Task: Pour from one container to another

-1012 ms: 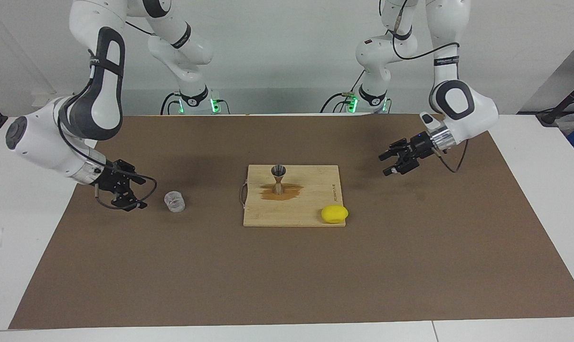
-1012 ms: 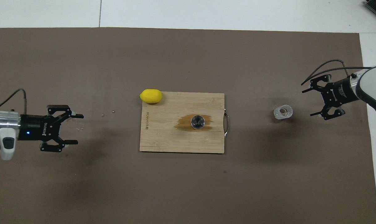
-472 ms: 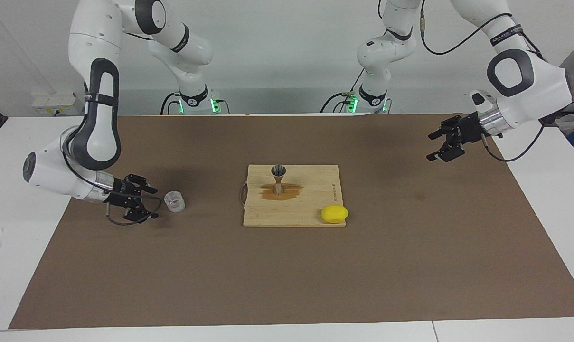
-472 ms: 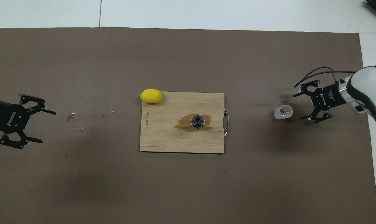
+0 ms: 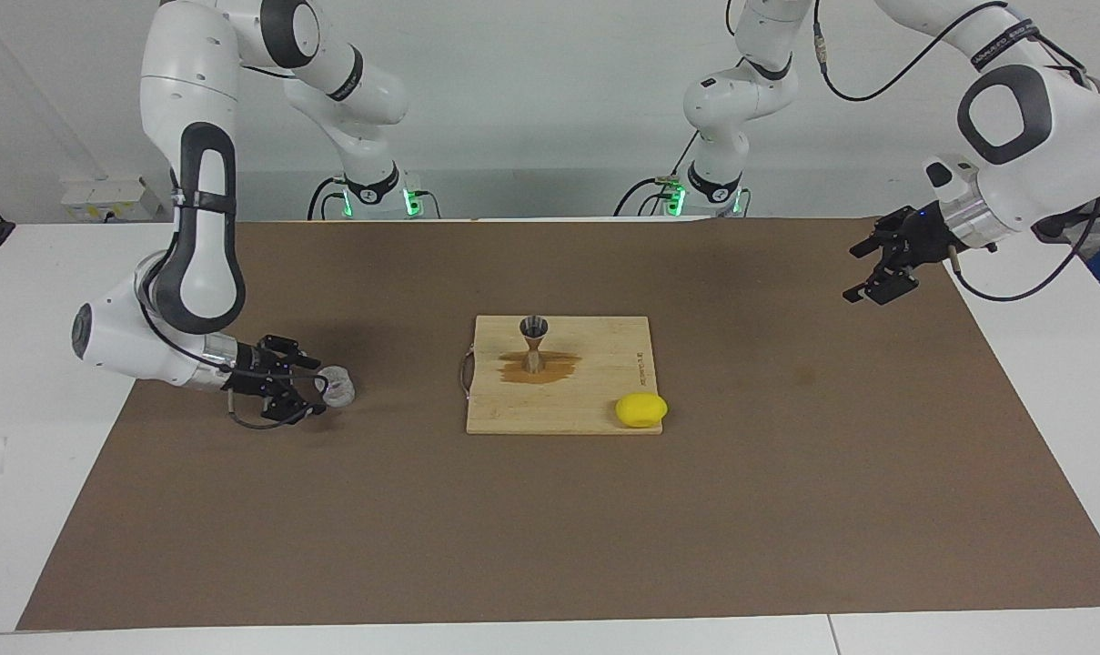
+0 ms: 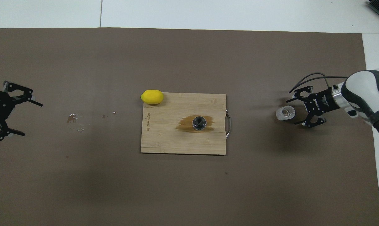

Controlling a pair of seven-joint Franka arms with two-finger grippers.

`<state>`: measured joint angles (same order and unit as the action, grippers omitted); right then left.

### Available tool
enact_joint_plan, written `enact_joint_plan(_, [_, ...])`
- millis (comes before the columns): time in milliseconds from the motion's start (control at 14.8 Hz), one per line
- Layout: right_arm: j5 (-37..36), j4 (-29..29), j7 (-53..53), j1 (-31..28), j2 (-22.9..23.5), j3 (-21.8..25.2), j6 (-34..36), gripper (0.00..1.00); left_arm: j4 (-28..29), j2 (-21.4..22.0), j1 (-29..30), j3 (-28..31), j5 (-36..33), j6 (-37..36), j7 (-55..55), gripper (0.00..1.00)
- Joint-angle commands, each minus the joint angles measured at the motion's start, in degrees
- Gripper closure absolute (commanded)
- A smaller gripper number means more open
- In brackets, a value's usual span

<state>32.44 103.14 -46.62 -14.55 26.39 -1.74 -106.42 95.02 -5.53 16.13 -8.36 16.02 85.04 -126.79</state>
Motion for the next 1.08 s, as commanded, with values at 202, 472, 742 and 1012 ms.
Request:
enact_joint_plan(202, [4.2,4.5,1.7,-0.1,-1.6,-0.5,-4.0,0.03,-10.9,0.3,-8.5,0.2,-8.6,-4.9,12.9,0.0])
enact_joint_plan(472, [4.3,4.7,1.7,1.0,-1.7,-0.6,-3.9,0.11,-11.4,0.7,-8.8,0.5,-7.9,-5.8,28.6,0.0])
enact_joint_plan(742, [7.1,4.7,1.8,1.0,-1.8,-0.6,-3.6,0.37,-12.7,1.3,-9.1,0.3,-8.6,-7.7,37.5,0.0])
enact_joint_plan(1012, [8.8,4.4,1.2,0.6,-1.9,-0.6,-2.5,0.97,-13.9,1.3,-9.1,0.2,-11.3,-10.0,58.5,0.0])
